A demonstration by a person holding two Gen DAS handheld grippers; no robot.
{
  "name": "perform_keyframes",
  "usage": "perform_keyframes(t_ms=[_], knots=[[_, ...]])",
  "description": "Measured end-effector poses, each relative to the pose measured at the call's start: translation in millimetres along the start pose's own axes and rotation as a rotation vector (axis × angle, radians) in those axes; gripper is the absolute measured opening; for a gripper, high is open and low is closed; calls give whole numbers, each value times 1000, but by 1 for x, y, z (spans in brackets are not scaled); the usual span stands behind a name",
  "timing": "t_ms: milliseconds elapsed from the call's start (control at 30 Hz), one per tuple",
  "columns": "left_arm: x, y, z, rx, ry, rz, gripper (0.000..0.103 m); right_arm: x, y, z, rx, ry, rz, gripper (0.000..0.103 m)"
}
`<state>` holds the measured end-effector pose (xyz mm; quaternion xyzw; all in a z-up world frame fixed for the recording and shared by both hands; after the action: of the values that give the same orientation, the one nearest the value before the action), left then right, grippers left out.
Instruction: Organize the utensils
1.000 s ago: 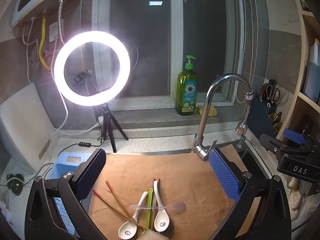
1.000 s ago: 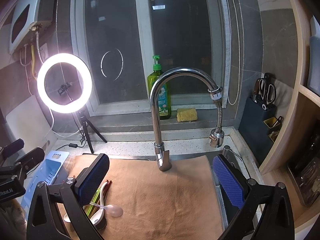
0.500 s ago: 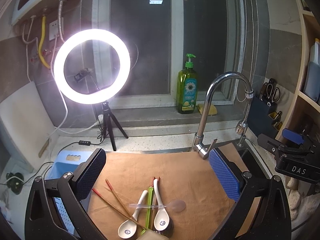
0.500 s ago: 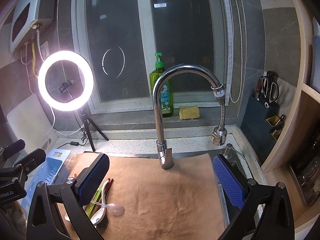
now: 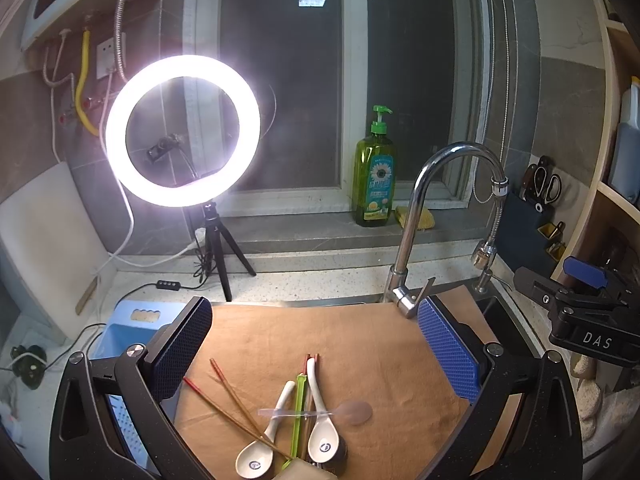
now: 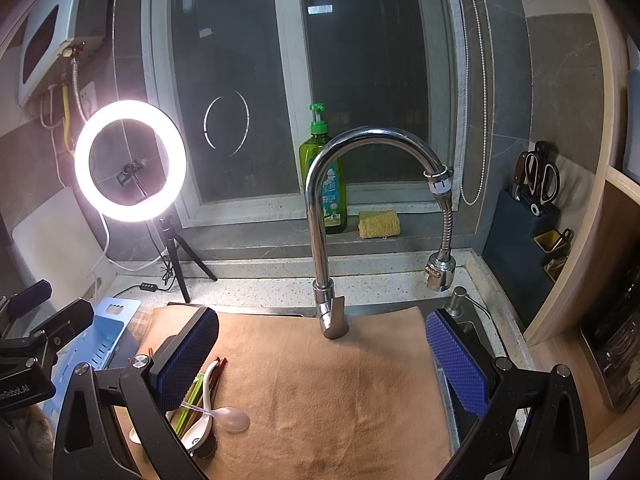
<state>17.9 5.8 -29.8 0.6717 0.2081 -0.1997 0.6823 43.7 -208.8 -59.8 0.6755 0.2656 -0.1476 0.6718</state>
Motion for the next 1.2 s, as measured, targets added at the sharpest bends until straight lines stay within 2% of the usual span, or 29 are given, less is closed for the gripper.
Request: perform_keyframes(t_ms=[1200], knots=[[13, -6, -19, -27, 47, -54, 102, 29, 1, -24, -44, 52, -53, 102]])
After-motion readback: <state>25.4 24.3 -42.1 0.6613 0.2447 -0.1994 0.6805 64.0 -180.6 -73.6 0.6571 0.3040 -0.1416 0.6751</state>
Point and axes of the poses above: each gripper's, at about its wrist camera, not at the fingertips, and x roughly the way its jaws point, z to its right, y to its top, the point moved 1 cm from there along x, roughly the way its jaws point, and after that the axes turned 2 degrees about -z, right-handed, at the moved point
